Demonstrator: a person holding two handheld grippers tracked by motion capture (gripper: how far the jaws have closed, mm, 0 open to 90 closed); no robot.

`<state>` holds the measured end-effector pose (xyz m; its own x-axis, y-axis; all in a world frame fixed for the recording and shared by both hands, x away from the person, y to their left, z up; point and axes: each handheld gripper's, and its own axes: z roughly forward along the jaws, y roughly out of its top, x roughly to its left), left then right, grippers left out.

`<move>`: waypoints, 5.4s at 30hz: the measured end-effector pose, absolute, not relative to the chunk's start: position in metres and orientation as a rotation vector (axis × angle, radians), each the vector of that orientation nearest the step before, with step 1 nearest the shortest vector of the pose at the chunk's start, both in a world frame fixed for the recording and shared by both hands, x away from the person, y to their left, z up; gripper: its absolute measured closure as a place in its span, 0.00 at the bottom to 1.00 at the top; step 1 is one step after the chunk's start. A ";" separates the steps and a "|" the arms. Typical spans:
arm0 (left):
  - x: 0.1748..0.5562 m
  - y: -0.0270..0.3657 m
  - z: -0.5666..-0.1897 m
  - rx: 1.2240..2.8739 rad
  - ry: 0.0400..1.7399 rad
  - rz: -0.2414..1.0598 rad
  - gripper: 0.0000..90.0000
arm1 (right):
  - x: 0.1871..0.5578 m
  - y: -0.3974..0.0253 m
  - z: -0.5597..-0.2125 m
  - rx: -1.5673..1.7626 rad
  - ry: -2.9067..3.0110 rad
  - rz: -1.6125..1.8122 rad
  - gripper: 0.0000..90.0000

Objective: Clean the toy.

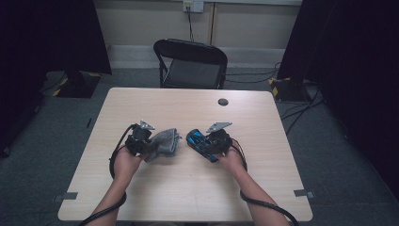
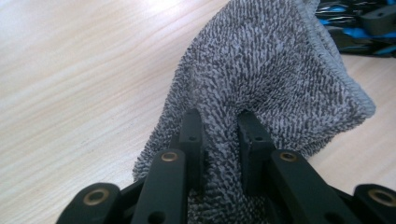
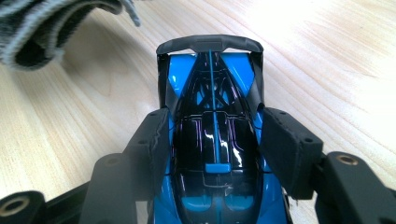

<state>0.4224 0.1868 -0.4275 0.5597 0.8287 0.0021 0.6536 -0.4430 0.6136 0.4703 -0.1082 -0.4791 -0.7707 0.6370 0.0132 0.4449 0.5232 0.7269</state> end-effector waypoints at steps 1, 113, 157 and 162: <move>0.420 0.186 -0.426 2.234 1.169 0.407 0.83 | 0.470 -0.108 -0.479 0.913 2.510 1.088 0.48; 0.412 0.098 -0.457 2.439 0.910 0.282 0.82 | 0.469 -0.108 -0.479 0.915 2.507 1.080 0.47; 0.446 0.151 -0.459 2.354 1.151 0.390 0.83 | 0.469 -0.107 -0.478 0.909 2.511 1.070 0.47; 0.448 0.160 -0.457 2.341 1.195 0.413 0.83 | 0.469 -0.107 -0.478 0.908 2.509 1.068 0.47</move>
<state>0.4483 0.1596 -0.4570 0.5736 0.8176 0.0500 0.6738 -0.5057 0.5387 0.4691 -0.1070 -0.4785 -0.7684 0.6399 -0.0002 0.4433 0.5326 0.7210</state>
